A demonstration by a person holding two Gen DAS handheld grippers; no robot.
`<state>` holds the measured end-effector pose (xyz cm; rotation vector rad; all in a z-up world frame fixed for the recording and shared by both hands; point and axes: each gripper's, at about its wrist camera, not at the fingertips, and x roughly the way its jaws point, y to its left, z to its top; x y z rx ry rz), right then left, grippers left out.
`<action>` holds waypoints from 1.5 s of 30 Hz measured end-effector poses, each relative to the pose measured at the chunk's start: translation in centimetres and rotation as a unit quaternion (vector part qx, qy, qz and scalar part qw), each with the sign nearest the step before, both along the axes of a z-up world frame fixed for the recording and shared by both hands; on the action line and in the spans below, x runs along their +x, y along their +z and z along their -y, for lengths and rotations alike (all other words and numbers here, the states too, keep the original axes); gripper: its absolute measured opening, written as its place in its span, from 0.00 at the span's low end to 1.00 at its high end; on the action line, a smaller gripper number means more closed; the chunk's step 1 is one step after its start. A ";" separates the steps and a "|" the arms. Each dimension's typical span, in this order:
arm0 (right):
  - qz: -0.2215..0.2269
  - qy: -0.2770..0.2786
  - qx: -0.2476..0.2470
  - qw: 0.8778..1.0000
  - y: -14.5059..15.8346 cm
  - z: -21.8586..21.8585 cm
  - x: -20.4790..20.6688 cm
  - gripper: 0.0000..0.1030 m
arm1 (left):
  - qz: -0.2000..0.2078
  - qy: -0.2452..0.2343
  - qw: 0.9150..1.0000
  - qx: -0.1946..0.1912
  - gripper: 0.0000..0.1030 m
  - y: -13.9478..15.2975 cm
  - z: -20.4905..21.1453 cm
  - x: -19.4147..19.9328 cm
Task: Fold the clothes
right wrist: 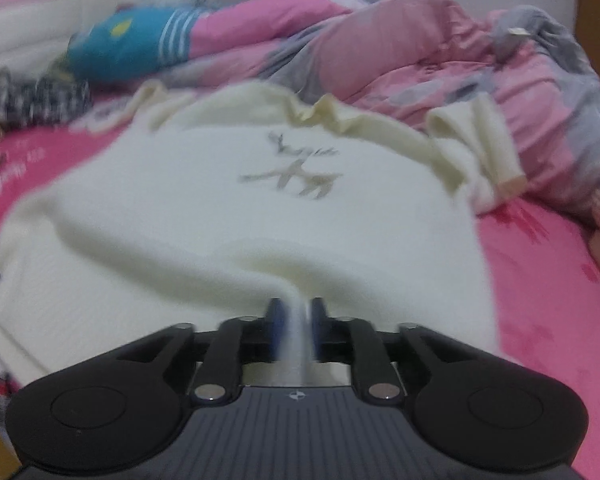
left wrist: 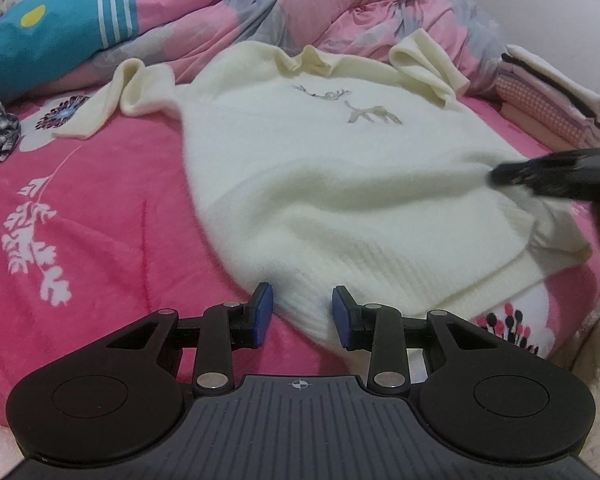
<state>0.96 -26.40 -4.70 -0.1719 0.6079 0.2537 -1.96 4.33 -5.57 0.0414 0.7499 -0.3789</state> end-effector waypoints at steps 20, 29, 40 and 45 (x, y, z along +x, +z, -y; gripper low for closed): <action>-0.068 -0.112 0.048 0.990 -1.4 8.5 -4.4 0.39 | -0.002 -0.002 1.000 0.017 0.33 -0.2 0.3 0.1; -0.029 -0.170 0.076 0.982 -2.5 9.4 -3.0 0.40 | 0.001 -0.005 1.000 -0.006 0.33 -0.5 -0.5 0.1; -0.062 -0.175 0.264 0.946 0.2 13.6 -7.9 0.41 | -0.040 0.012 0.991 -0.131 0.32 0.1 -4.1 -1.2; -0.068 -0.145 0.208 0.965 0.7 10.7 -8.4 0.41 | -0.057 0.015 0.987 -0.148 0.32 0.0 -3.8 -0.7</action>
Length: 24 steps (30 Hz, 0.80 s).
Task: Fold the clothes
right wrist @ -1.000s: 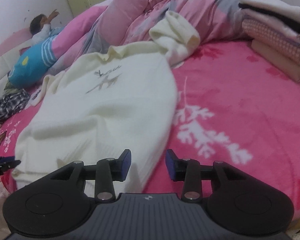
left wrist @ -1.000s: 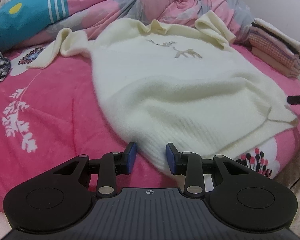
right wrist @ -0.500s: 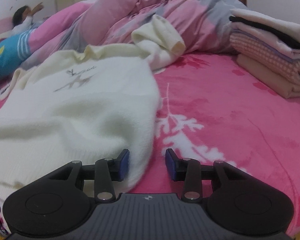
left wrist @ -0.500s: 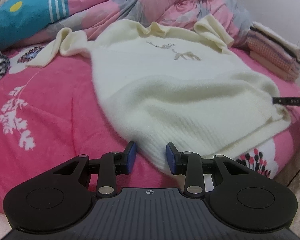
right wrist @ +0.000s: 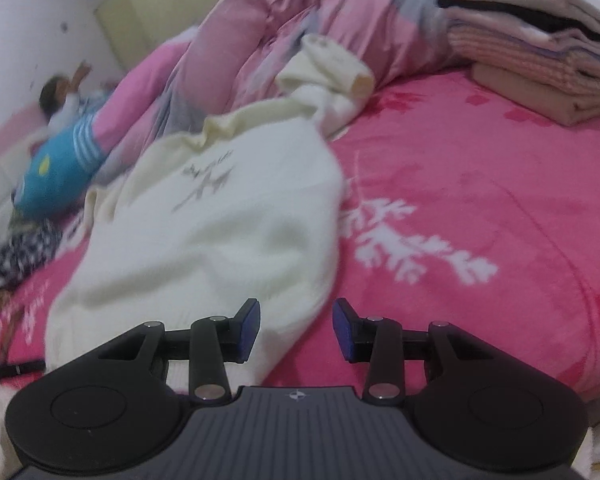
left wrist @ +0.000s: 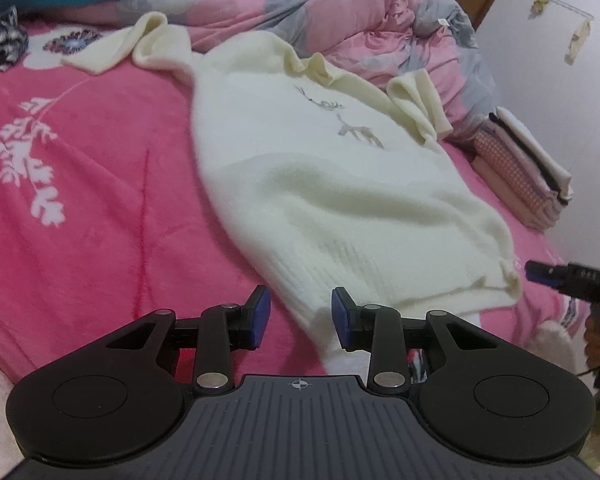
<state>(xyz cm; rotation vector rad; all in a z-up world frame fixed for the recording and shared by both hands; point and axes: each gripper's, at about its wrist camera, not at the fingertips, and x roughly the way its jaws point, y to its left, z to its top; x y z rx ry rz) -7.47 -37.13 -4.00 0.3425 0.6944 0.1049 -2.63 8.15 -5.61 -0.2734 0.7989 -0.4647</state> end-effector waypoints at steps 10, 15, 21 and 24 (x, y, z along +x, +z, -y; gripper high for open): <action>0.019 0.043 -0.138 0.989 -1.0 -5.2 -0.2 0.29 | 0.014 -0.012 0.999 0.036 0.32 0.1 1.5 -0.3; -0.001 -0.011 -0.094 0.996 -2.4 -2.6 -1.0 0.16 | 0.010 -0.014 0.998 0.056 0.32 -0.6 2.0 -0.2; -0.007 -0.052 -0.004 0.999 -2.8 0.4 -2.3 0.14 | 0.008 -0.012 0.999 0.050 0.27 -0.7 1.8 -0.2; -0.001 -0.060 0.068 0.996 -2.5 1.9 -2.5 0.16 | 0.005 -0.008 0.999 0.048 0.25 -0.7 1.8 -0.3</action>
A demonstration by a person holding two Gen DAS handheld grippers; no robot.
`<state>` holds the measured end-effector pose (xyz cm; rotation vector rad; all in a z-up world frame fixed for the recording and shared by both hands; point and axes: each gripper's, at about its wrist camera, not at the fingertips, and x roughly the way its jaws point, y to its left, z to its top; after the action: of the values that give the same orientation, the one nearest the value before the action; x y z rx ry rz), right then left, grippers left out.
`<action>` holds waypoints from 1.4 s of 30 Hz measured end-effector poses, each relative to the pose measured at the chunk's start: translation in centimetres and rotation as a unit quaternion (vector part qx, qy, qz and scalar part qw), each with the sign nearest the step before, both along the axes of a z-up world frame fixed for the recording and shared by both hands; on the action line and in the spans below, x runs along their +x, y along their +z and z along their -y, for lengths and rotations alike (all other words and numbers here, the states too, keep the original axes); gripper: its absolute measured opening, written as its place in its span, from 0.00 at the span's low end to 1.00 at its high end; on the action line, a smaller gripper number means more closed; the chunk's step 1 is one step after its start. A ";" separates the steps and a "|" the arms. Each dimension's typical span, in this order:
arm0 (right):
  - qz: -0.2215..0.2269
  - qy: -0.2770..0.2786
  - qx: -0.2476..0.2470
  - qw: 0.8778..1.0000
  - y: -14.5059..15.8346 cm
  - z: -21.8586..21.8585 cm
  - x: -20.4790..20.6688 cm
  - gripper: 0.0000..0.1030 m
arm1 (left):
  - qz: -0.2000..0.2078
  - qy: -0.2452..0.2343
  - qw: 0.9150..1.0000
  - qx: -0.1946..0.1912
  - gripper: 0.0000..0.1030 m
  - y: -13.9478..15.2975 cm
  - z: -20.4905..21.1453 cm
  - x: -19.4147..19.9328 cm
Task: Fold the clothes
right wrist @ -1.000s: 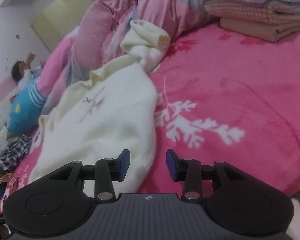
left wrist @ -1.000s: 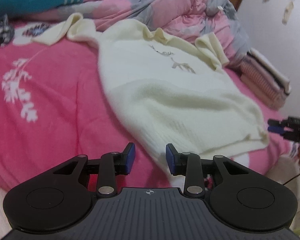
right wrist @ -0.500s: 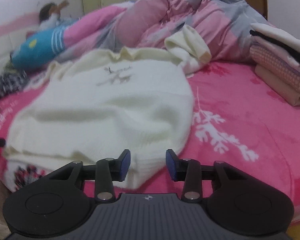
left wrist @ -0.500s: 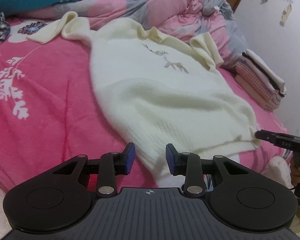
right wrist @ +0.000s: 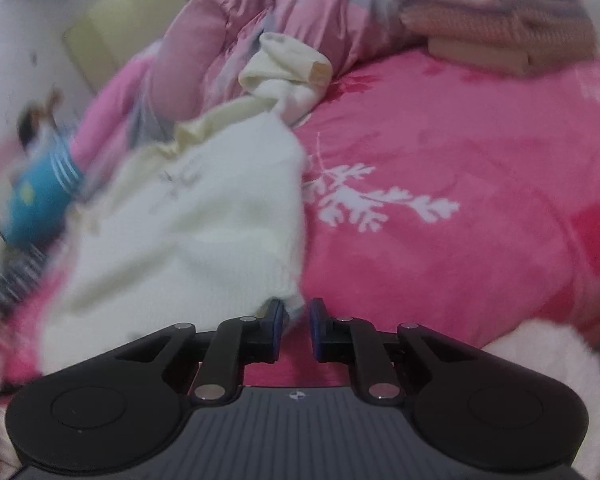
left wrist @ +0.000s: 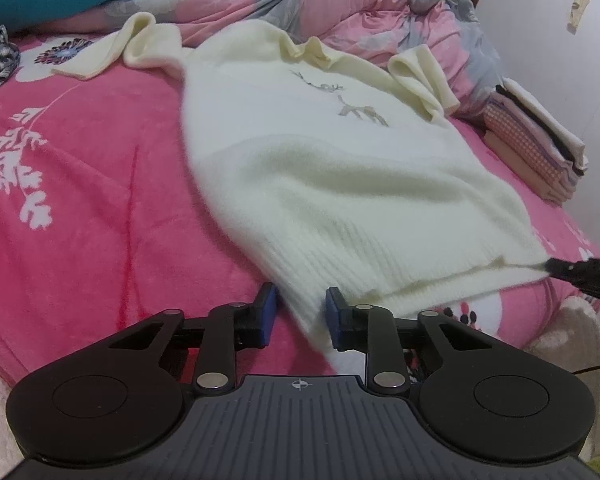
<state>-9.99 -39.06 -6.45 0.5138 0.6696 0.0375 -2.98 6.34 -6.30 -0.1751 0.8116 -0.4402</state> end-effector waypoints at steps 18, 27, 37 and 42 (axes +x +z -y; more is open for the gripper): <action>0.046 0.032 0.084 0.995 4.7 0.9 0.0 0.07 | -0.003 0.035 0.996 -0.086 0.05 4.3 -2.8 -1.1; -0.011 -0.005 0.117 0.993 -0.1 1.6 0.0 0.07 | -0.029 0.030 0.998 -0.048 0.05 1.7 -3.3 -1.0; -0.036 -0.005 0.104 0.994 -1.1 2.1 -0.7 0.21 | -0.045 0.018 0.997 -0.053 0.06 -0.7 -3.9 0.0; -0.036 -0.005 0.122 0.992 -1.3 2.7 0.0 0.36 | -0.071 0.020 0.993 -0.095 0.14 -0.8 -4.7 0.6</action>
<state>-10.01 -41.72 -7.72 0.7562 0.7365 0.0923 -2.34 11.06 -7.14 -0.4033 0.9039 -0.4710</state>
